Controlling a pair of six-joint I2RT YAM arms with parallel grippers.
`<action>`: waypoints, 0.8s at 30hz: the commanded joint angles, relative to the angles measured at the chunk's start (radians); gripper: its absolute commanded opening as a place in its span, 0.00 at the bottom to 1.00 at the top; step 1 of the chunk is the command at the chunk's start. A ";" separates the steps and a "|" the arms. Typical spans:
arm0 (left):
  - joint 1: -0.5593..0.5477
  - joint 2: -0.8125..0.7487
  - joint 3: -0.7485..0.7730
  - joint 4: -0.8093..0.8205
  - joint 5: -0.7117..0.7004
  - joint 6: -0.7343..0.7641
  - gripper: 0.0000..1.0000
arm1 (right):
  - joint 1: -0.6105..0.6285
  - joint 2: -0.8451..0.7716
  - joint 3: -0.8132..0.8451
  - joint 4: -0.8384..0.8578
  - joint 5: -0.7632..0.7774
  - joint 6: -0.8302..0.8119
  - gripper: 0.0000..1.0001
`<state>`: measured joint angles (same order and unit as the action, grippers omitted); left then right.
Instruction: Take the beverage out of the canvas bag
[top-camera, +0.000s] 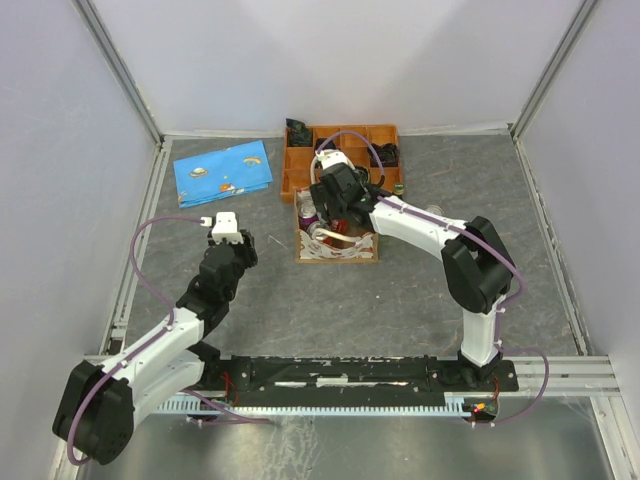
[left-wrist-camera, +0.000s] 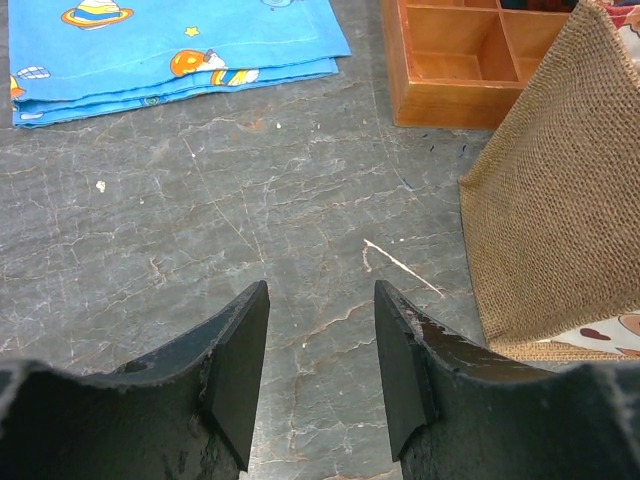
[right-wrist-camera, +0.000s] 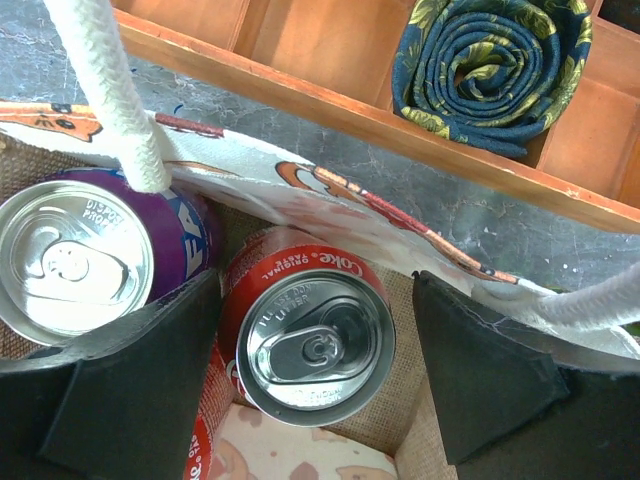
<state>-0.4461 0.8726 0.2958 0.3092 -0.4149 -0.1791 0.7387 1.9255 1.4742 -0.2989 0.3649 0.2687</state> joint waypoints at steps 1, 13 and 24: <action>0.003 0.003 0.012 0.054 0.007 -0.043 0.54 | 0.018 -0.045 -0.017 -0.055 0.014 -0.003 0.86; 0.003 -0.003 0.011 0.051 0.006 -0.045 0.54 | 0.019 0.046 0.025 -0.085 -0.028 -0.001 0.89; 0.003 0.004 0.021 0.052 0.009 -0.042 0.54 | 0.019 0.087 0.007 -0.099 -0.065 0.046 0.89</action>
<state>-0.4461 0.8726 0.2958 0.3099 -0.4095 -0.1902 0.7406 1.9625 1.5002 -0.3004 0.3511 0.3103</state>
